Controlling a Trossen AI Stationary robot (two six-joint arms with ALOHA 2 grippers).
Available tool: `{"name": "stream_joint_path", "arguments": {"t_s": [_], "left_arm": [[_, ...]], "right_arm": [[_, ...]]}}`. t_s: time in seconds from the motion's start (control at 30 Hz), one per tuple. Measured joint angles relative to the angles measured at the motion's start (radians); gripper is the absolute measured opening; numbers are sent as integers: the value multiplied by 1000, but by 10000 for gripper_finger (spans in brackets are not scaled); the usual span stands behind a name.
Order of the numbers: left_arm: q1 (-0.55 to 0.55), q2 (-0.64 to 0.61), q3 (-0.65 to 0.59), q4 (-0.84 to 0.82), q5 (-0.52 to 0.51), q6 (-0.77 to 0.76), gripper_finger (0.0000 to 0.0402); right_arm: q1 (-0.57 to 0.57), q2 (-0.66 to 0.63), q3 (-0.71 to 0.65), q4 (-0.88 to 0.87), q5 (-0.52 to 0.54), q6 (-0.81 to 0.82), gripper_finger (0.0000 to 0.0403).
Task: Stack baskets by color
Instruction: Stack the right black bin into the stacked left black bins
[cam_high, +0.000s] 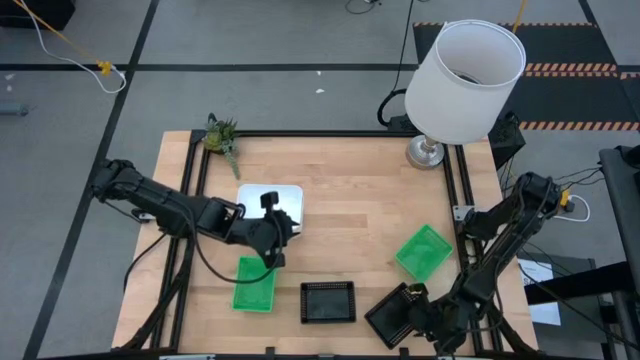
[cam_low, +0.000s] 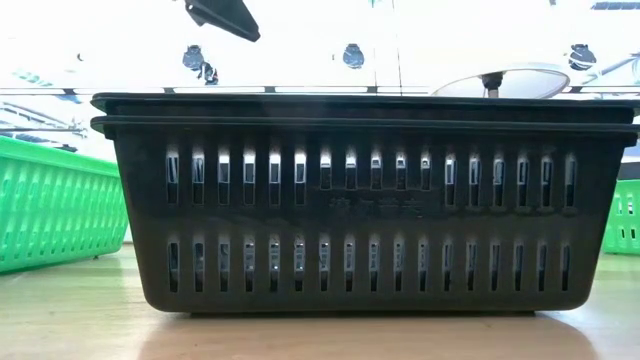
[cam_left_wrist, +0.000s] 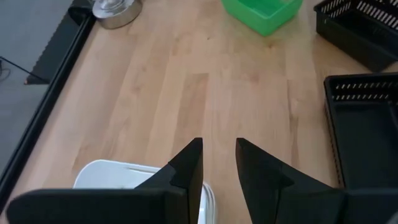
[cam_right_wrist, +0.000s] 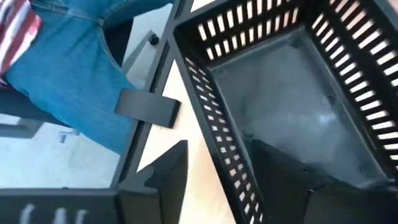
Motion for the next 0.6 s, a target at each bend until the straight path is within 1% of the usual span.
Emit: {"name": "stream_joint_path", "arguments": {"t_s": [0.2,0.4,0.47,0.6], "left_arm": [[13,0,0,0,11,-11,97],[9,0,0,0,12,-27,97],[9,0,0,0,13,-33,97],[9,0,0,0,13,-35,97]], "right_arm": [[-1,10,0,-6,-27,-18,102],[-1,10,0,-5,-51,-45,19],[-1,9,0,-5,-54,-49,9],[-1,4,0,-5,-71,-45,19]]}}
